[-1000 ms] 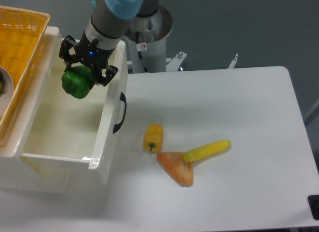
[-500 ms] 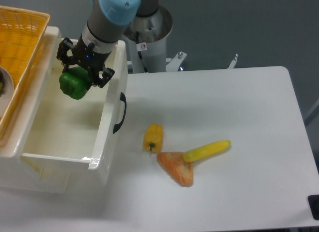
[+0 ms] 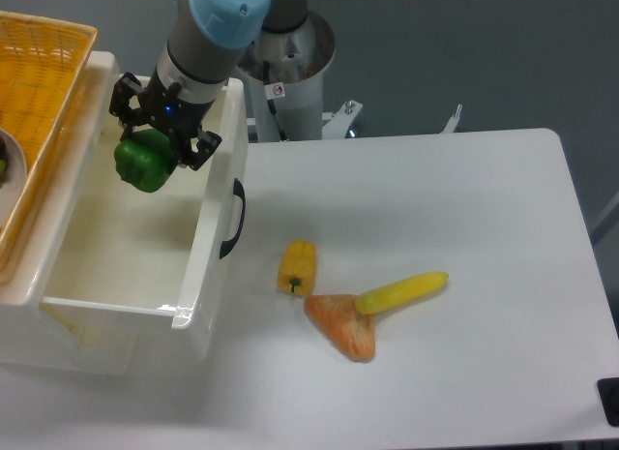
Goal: Place the green pepper in the upper white drawer
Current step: 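Open the gripper to release the green pepper inside the drawer, then raise the open gripper away from the drawer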
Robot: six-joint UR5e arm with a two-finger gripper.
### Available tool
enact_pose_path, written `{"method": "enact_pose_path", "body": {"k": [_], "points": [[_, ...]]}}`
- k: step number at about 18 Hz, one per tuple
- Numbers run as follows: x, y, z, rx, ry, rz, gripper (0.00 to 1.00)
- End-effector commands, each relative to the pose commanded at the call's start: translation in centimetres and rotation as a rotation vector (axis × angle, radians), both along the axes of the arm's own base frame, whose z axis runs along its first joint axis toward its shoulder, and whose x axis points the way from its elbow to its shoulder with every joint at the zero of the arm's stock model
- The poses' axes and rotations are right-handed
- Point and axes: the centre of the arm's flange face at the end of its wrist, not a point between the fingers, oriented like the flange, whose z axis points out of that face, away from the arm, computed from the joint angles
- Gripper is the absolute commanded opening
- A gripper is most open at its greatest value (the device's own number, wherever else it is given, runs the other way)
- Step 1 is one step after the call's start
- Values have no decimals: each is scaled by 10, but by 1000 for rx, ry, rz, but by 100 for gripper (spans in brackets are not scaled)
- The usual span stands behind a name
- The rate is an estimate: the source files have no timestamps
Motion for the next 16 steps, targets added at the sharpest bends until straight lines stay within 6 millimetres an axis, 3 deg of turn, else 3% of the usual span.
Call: {"method": "enact_pose_path", "body": {"k": [11, 16], "points": [[-1, -2, 2, -5, 19, -2, 91], [-8, -6, 18, 8, 84, -1, 94]]}}
